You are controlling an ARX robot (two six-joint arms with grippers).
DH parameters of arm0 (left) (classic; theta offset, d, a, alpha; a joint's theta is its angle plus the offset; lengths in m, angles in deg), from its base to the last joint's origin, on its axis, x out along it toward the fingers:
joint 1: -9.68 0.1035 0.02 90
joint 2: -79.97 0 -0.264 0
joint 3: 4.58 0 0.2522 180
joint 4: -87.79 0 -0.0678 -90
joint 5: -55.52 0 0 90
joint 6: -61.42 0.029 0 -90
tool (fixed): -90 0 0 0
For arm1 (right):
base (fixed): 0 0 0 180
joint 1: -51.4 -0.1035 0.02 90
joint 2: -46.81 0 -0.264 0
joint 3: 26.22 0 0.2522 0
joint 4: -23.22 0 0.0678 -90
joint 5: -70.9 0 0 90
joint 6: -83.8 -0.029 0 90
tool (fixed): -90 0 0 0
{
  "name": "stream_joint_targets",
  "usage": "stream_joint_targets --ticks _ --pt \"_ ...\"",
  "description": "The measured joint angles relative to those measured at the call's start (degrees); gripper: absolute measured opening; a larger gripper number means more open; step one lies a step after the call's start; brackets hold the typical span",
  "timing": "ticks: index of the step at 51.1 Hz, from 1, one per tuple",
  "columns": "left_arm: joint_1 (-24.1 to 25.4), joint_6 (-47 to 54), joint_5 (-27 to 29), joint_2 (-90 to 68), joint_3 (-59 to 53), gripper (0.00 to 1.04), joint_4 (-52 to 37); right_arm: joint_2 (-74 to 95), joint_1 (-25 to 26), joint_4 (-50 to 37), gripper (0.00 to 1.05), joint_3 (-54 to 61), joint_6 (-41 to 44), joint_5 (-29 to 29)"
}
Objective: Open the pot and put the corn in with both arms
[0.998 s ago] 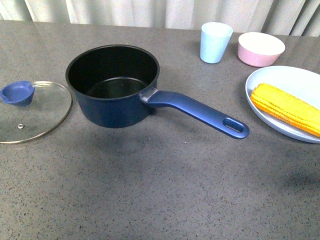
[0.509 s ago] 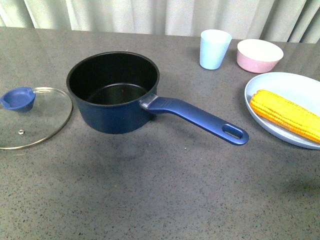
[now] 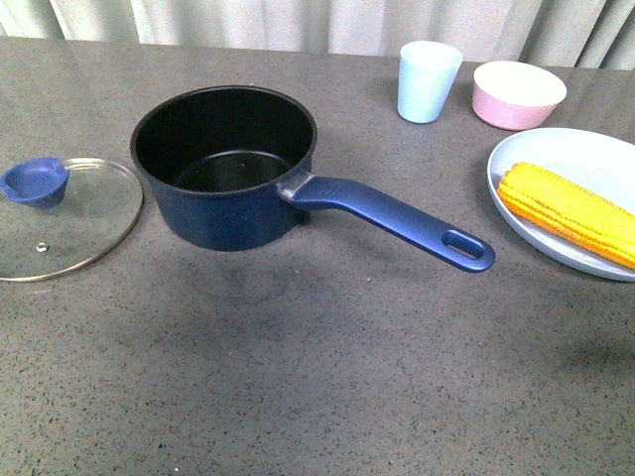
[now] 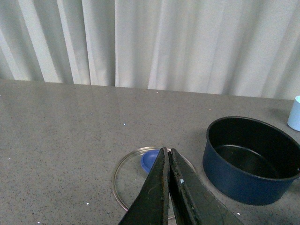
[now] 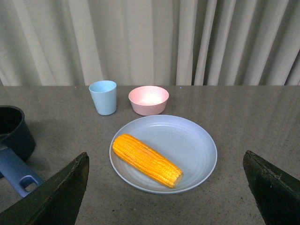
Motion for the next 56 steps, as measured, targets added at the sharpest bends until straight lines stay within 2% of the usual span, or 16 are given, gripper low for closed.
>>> stream_joint_targets --ticks 19,41,47,56 --pt "0.0 0.0 0.0 11.6 0.0 0.02 11.3 0.0 0.0 0.0 0.96 0.0 0.0 0.0" --pt "0.0 0.0 0.0 17.3 0.0 0.02 17.0 0.0 0.0 0.0 0.96 0.0 0.0 0.0" --pt "0.0 0.0 0.0 24.5 0.0 0.02 25.9 0.0 0.0 0.0 0.96 0.0 0.0 0.0" --pt "0.0 0.0 0.0 26.2 0.0 0.02 26.8 0.0 0.0 0.0 0.96 0.0 0.0 0.0"
